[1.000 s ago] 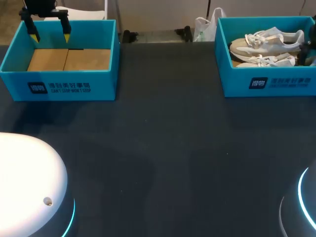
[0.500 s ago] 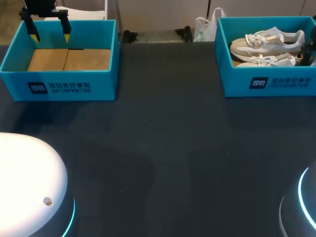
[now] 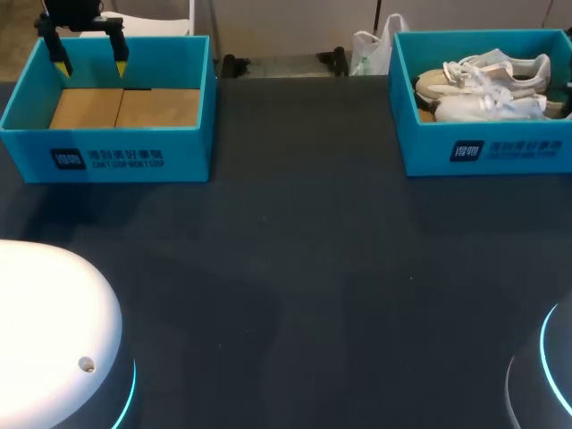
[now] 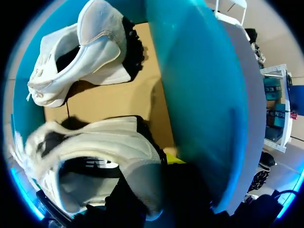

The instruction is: Take the shoe out of the shoebox, open the shoe tongue, remove and reinsert the insole, then place the shoe into the shoebox

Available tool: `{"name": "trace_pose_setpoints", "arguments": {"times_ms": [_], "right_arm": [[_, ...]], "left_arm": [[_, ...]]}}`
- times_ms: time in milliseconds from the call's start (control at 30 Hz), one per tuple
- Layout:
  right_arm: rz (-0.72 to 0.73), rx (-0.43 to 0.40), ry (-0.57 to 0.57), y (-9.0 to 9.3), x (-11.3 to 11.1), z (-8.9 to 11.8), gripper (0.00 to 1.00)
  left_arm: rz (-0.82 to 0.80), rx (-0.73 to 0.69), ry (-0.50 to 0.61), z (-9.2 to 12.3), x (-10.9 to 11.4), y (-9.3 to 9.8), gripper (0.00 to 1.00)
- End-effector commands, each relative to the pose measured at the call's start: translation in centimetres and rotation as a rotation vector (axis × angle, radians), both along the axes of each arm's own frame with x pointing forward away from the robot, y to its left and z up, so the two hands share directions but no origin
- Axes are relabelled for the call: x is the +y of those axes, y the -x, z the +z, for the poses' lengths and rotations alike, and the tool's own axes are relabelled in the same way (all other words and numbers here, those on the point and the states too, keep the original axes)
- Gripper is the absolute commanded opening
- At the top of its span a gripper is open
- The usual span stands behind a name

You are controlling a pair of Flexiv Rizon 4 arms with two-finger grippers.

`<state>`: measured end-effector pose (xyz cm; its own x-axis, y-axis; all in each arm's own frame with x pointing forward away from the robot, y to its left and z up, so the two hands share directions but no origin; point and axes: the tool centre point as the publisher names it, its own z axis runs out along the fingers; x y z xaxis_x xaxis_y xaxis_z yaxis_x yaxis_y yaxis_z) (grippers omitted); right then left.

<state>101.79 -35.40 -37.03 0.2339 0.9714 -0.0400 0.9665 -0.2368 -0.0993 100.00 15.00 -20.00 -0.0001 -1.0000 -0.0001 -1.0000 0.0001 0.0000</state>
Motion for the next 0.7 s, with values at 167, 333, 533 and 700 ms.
{"name": "trace_pose_setpoints", "arguments": {"times_ms": [167, 333, 533, 700], "right_arm": [[-0.034, -0.042, 0.065, 0.2, 0.7, 3.5, 0.00], [-0.047, -0.057, 0.083, -0.2, 0.5, 5.3, 0.00], [-0.063, -0.078, 0.099, -0.3, 0.3, 8.1, 0.00], [-0.075, -0.092, 0.107, -0.2, 0.3, 10.4, 0.00]], "left_arm": [[0.000, 0.000, 0.000, 0.0, 0.0, 0.0, 1.00], [0.000, 0.000, 0.000, 0.0, 0.0, 0.0, 1.00], [0.000, 0.000, 0.000, 0.0, 0.0, 0.0, 1.00], [0.000, 0.000, 0.000, 0.0, 0.0, 0.0, 1.00]]}}
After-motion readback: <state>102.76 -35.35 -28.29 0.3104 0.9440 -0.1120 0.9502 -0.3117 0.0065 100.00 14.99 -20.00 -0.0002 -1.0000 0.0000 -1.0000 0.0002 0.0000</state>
